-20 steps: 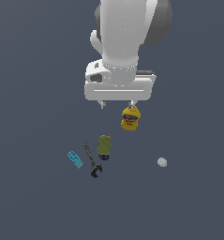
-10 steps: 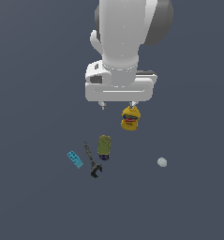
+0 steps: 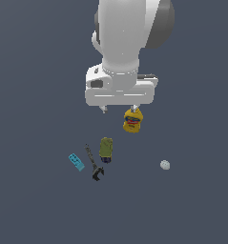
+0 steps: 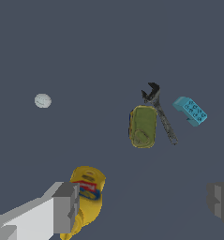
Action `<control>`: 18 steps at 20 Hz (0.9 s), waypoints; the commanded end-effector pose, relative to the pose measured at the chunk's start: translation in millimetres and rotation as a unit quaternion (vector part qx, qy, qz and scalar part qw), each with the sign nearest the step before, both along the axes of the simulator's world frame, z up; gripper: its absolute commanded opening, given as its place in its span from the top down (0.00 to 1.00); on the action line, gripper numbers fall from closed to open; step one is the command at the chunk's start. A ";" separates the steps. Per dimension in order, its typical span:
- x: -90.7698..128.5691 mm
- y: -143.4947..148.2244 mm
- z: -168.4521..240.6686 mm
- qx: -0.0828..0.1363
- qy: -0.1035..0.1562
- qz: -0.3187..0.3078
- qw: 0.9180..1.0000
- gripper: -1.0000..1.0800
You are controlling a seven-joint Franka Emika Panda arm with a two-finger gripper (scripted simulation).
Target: Pick up a designated object from a clutter of objects.
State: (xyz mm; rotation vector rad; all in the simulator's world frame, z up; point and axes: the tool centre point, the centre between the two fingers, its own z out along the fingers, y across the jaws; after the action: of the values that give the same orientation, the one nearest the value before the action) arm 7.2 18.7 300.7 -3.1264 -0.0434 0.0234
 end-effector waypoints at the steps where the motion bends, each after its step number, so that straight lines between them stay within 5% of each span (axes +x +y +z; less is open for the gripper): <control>1: 3.3 -3.9 -4.3 0.000 0.000 0.008 1.000 0.04; 18: 45.5 -66.3 -72.5 0.000 -0.005 0.137 0.991 0.04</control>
State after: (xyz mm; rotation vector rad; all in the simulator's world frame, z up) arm 48.8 -40.5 236.0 -3.0999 -0.4270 0.0129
